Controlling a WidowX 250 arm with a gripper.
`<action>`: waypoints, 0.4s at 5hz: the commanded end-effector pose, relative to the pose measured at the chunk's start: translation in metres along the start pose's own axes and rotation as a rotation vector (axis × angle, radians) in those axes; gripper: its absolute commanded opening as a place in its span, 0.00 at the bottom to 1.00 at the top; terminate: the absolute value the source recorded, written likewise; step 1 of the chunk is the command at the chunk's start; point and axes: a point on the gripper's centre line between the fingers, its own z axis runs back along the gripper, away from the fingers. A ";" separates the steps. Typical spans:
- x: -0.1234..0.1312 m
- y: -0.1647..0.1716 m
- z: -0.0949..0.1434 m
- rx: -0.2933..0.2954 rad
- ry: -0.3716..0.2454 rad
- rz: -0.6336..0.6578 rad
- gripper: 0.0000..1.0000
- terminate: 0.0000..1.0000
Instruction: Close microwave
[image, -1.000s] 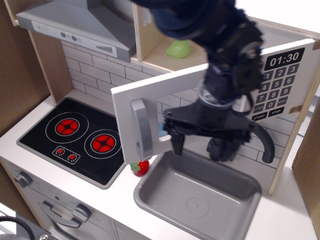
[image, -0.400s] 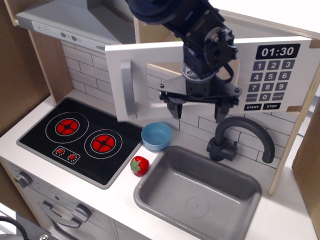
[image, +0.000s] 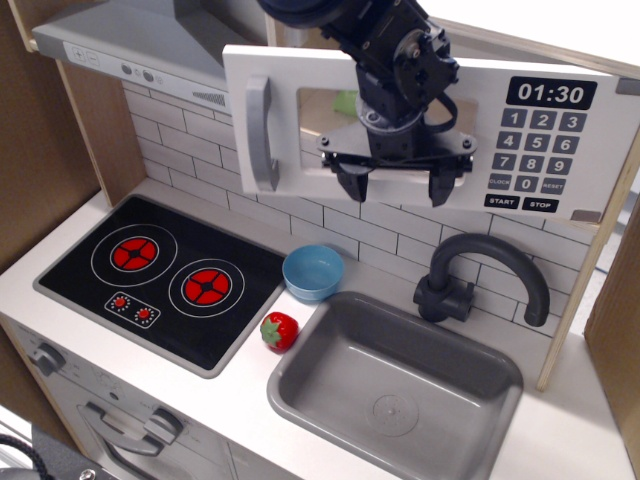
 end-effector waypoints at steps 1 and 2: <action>0.038 -0.001 0.003 -0.011 -0.060 0.071 1.00 0.00; 0.045 0.001 0.001 -0.004 -0.068 0.089 1.00 0.00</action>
